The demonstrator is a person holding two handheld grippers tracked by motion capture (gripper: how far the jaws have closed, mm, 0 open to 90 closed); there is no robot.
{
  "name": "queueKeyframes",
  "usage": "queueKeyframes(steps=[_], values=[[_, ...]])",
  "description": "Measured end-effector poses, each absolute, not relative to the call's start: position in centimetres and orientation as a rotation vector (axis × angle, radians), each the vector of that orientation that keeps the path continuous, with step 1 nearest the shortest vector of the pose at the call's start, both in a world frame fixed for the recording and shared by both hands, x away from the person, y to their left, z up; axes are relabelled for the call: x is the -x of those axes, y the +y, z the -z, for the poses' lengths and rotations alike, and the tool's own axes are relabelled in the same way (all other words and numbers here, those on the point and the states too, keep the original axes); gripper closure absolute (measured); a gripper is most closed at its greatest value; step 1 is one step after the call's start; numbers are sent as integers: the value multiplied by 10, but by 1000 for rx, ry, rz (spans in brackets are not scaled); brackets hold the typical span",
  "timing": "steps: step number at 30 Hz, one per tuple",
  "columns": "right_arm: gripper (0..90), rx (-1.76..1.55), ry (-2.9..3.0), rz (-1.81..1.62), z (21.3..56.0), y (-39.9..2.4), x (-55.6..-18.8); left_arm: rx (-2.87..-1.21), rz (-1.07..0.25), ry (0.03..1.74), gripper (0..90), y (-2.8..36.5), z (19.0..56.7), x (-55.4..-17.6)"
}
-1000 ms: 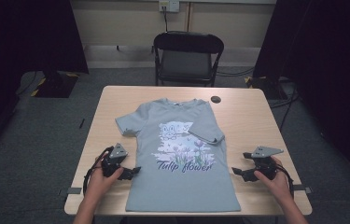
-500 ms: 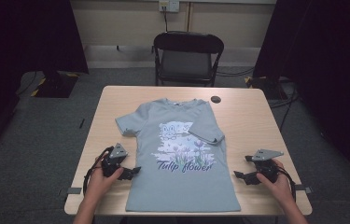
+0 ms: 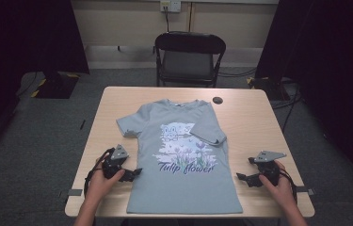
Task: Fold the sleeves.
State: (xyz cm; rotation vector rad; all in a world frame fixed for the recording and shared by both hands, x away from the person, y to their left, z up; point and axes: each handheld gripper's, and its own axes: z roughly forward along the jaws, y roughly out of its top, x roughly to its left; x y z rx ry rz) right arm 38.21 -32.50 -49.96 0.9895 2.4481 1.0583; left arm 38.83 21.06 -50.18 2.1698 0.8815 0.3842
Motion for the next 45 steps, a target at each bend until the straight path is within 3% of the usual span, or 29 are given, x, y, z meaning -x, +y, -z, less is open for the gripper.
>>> queueKeyframes(steps=[23,45], values=[[113,-990,2448,-1058,500,-325,-382,-2093,-368,935,139,218,486,-390],[112,-991,2449,-1059,500,-325,-382,-2048,-389,1006,150,231,462,-452]])
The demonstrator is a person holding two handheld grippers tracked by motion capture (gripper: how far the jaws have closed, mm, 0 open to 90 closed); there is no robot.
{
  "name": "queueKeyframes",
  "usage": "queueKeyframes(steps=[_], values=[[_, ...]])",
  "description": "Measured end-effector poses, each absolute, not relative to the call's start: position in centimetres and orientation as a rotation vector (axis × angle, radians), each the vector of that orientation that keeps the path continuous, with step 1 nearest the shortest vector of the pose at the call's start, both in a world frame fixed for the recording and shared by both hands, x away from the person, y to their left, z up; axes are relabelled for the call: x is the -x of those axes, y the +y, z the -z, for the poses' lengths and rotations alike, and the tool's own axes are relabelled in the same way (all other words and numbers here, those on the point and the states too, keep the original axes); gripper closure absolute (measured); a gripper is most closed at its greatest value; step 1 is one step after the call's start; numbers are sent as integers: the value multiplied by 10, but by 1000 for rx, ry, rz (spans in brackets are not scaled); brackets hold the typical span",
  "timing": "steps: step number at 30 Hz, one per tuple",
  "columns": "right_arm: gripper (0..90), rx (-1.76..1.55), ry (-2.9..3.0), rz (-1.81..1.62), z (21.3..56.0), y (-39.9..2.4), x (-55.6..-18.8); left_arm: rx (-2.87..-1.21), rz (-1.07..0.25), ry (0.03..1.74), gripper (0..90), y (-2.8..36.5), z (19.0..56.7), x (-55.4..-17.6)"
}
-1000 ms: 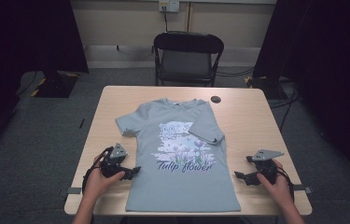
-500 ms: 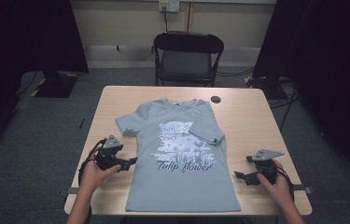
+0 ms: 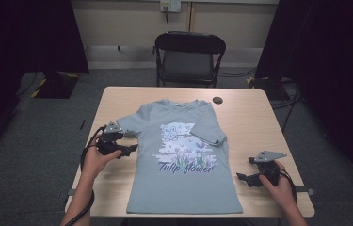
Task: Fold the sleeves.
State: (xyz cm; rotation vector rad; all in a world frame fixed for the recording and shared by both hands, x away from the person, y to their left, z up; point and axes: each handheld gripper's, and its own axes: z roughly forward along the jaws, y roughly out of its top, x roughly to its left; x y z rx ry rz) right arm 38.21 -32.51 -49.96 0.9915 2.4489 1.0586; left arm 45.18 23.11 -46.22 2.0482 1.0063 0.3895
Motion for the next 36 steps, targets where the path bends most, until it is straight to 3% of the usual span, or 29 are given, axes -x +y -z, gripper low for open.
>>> queueKeyframes(steps=[20,36], values=[[113,-990,2448,-1060,500,-325,-382,-2040,-387,1064,153,242,447,-505],[112,-991,2448,-1063,500,-325,-382,-2043,-388,1126,161,253,459,-546]])
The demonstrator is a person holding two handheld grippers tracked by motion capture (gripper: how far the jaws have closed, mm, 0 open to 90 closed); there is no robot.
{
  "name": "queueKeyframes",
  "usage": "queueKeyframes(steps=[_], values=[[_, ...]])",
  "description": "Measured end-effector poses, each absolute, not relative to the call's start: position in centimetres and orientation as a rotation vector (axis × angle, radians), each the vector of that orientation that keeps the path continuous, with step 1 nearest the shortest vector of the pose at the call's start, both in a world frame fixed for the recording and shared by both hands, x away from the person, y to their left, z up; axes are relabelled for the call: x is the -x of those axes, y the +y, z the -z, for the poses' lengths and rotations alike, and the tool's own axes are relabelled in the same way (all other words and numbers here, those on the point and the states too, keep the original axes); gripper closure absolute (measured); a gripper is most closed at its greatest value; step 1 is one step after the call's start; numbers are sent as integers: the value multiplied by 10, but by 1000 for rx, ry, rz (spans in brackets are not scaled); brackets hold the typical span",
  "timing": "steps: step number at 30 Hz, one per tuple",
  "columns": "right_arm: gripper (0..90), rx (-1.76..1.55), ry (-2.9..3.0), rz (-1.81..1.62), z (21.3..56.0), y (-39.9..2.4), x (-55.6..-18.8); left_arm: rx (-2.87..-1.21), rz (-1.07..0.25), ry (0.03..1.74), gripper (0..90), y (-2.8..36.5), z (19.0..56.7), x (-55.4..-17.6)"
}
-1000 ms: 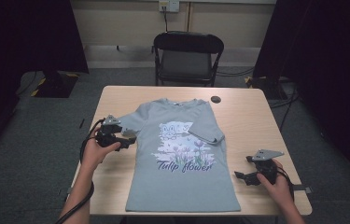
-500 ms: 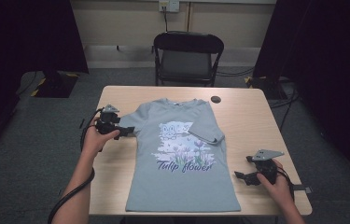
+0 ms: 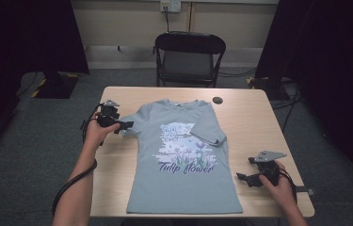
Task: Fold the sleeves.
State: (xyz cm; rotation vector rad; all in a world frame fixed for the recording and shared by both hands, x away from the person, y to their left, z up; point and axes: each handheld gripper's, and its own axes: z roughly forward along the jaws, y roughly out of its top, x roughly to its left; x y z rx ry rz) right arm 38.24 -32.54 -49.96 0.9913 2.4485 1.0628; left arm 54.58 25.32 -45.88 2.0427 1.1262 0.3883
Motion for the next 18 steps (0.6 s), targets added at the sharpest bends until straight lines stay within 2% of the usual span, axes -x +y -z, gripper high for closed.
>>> queueKeyframes(steps=[18], values=[[112,-994,2446,-1056,500,-325,-382,-2104,-512,1222,318,271,478,-576]])
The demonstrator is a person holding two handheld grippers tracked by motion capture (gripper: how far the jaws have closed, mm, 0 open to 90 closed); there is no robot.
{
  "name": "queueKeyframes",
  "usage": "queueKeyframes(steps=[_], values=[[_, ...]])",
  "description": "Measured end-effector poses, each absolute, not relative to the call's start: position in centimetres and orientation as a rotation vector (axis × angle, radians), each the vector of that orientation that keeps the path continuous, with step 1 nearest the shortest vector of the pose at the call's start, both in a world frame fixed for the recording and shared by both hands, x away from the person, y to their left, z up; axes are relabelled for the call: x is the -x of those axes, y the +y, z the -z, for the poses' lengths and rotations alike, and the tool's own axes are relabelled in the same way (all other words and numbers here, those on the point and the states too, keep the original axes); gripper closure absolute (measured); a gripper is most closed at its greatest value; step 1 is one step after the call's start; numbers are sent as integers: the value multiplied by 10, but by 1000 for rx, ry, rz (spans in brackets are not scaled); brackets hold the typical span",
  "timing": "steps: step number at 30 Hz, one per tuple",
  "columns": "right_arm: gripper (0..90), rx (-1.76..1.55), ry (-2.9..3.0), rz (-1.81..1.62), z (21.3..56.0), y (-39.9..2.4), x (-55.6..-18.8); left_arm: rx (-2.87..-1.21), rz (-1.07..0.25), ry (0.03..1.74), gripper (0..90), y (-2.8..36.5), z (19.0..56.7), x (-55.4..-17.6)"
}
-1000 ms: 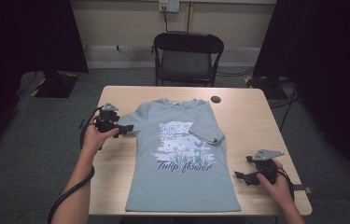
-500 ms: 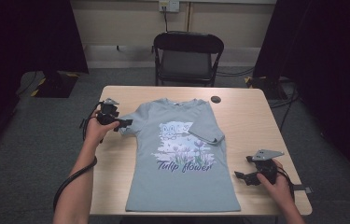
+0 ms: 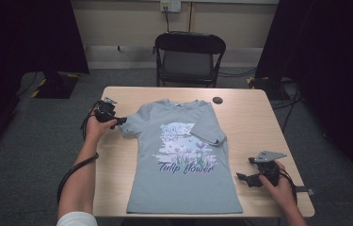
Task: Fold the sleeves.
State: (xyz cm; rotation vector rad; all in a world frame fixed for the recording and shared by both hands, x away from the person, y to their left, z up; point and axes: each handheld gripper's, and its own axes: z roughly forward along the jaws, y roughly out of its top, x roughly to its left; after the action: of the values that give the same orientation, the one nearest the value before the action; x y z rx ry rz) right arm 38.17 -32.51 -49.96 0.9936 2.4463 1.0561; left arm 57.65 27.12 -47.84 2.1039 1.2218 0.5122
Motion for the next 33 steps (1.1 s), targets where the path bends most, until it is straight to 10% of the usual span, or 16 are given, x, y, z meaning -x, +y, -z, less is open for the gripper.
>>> queueKeyframes(steps=[12,19,33], values=[[112,-994,2444,-1056,500,-325,-381,-2047,-508,1274,385,278,494,-579],[112,-994,2445,-1056,500,-325,-381,-2099,-422,1216,817,269,488,-576],[112,-982,2453,-1060,500,-325,-381,-2027,-325,1213,859,250,451,-571]])
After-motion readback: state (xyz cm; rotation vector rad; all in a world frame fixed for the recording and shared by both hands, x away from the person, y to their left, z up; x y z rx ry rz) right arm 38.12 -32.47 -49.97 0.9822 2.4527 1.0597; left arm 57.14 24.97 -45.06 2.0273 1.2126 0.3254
